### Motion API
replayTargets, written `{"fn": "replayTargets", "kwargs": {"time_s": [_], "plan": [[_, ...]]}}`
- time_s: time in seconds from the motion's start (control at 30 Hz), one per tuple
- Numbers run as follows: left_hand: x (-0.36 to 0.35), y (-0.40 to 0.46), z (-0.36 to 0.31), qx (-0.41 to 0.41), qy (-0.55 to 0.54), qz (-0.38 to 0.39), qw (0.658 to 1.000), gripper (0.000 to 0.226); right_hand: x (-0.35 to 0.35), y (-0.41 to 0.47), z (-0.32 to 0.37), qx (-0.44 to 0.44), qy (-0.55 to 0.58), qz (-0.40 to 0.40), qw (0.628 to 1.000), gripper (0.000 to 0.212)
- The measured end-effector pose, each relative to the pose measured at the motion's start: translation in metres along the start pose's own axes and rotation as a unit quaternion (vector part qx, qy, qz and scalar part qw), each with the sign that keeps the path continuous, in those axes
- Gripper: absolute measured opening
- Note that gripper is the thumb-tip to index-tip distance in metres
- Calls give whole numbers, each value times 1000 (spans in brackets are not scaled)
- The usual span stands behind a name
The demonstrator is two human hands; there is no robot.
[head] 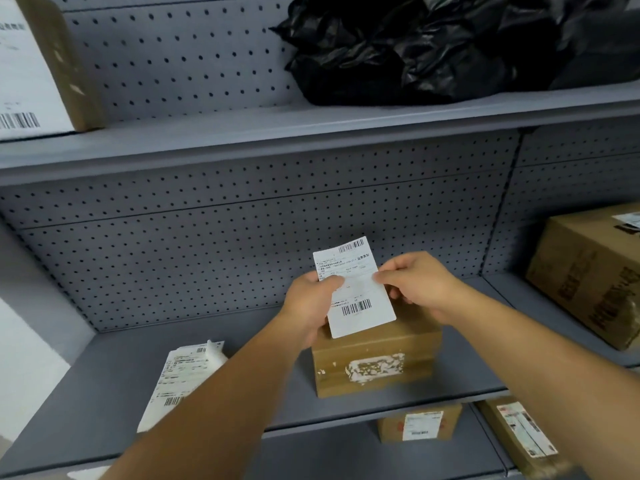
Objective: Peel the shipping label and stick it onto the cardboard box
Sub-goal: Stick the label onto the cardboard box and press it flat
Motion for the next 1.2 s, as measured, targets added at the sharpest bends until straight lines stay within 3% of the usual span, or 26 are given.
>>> {"fn": "replayTargets", "kwargs": {"time_s": [0.1,0.23,0.37,0.67,1.2], "plan": [[-3,8,-7,-60,100,-69,991,19,20,17,-9,-18,27,-8,999,9],[10,14,-7,-164,253,-118,946,26,42,35,-23,-54,27,-3,998,10],[24,22,10,-162,370,-133,905,29,48,43,-32,-69,37,20,997,13],[29,28,26,-151,390,-113,901,27,13,37,-41,-95,28,72,992,9],[33,30,30,-155,333,-91,926,28,-1,42,-43,-121,-27,57,991,10]]}}
Point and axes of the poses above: each hand's wrist, its own y-axis towards the middle knuckle, its own x-axis out of the back of the hand, z = x × y, the point moved 3 cm from there along y, towards the middle knuckle, and after that the axes turned 3 degrees about -y, right-handed, at the moved point
